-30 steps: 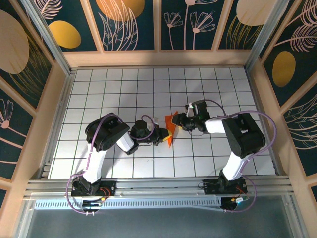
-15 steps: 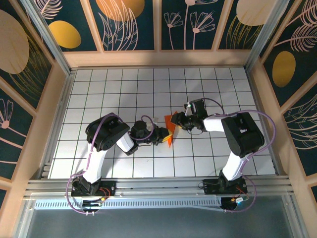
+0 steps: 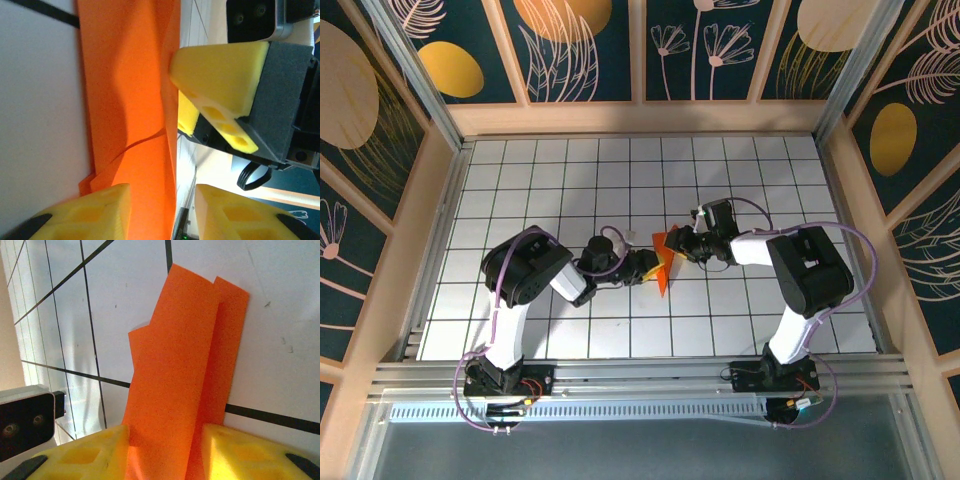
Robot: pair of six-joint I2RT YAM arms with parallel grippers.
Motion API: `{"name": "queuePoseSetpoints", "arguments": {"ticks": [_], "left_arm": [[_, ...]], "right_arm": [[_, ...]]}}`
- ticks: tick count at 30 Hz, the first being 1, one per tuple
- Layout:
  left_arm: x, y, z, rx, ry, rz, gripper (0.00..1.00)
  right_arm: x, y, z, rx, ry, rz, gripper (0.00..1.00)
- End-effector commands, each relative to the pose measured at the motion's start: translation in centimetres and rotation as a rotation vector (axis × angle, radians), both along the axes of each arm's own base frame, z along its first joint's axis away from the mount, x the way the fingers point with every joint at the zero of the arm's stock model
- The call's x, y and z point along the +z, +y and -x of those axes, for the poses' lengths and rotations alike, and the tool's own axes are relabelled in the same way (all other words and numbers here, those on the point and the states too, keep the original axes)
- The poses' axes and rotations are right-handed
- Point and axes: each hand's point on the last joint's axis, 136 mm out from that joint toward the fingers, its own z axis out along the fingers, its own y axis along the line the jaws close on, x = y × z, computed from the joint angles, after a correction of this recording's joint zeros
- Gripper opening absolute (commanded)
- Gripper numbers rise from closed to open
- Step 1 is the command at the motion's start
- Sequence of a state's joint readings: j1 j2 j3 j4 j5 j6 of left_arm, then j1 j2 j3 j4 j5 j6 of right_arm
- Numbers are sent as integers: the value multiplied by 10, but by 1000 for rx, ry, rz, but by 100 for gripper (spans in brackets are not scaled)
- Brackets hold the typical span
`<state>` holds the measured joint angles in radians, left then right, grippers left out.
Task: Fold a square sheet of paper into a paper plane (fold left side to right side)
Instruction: Fold the wing for the fifth time at the center of the table.
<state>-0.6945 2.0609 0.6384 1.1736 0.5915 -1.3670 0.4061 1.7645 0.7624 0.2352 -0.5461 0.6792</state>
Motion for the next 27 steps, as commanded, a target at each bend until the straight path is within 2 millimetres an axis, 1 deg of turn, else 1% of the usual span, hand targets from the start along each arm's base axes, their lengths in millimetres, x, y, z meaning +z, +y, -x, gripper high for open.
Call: {"name": "queuePoseSetpoints", "arguments": {"ticks": [1,4,7,11,14,17,21,27], "left_arm": [[-4,-2,-9,-8,-31,-45,40],[-11,-4,-13,-14,-28,-84,41],[-16,-6,-17,-19,-26,-109,41],[-20,-7,-20,-22,-38,-145,36],[-23,-6,-23,-16,-49,-177,30],[-25,-3,-24,-8,-50,-194,27],[-25,-1,-24,-2,-54,-194,27],[-15,6,-28,21,-84,-193,28]], "right_arm": [[-24,-7,5,-4,28,85,43],[-24,-7,4,-5,28,89,43],[-24,-7,5,-4,27,91,43],[-24,-8,5,-4,26,92,43],[-24,-8,5,-4,25,95,43],[-25,-8,6,-3,28,101,43],[-27,-9,6,-3,33,109,43],[-30,-10,6,0,39,118,43]]}}
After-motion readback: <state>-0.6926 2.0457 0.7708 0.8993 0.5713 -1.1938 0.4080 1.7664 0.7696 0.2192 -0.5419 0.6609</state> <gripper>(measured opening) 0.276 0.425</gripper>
